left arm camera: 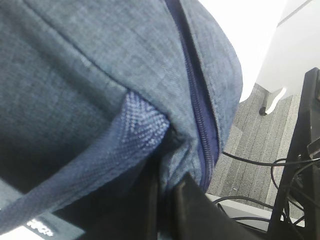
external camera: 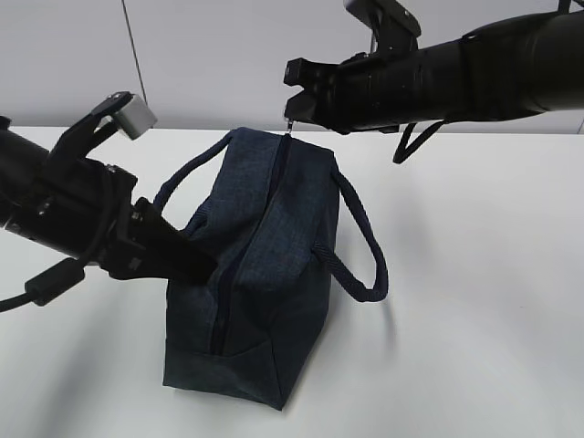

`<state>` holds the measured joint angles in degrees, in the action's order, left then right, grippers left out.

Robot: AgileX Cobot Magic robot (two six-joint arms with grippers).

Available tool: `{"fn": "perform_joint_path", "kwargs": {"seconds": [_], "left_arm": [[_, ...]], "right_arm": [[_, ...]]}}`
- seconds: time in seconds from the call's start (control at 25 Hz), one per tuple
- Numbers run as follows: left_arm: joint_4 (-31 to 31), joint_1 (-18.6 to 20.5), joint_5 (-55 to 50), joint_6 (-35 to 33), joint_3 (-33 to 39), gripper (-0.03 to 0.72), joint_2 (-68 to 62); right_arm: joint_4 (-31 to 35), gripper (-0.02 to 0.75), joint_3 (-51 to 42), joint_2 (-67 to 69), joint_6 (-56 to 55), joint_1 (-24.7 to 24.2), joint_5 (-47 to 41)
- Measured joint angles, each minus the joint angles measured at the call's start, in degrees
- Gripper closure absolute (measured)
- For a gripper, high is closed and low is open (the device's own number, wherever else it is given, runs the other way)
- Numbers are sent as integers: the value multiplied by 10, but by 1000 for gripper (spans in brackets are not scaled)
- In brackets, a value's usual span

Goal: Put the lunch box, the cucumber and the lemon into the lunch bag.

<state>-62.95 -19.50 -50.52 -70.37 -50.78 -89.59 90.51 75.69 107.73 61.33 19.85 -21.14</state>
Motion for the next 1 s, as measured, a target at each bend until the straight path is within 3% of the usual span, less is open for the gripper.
{"fn": "perform_joint_path", "kwargs": {"seconds": [0.64,0.72,0.88,1.0], "left_arm": [[6,0,-8,3,0,683,4],[6,0,-8,3,0,638,4],[6,0,-8,8,0,459,4],[6,0,-8,25,0,373,6]], "right_arm": [[5,738,6,23,1,-3,-16],[5,738,7,23,1,-4,-18],[5,738,7,23,1,-4,-28],[5,738,7,23,1,-4,-32]]}}
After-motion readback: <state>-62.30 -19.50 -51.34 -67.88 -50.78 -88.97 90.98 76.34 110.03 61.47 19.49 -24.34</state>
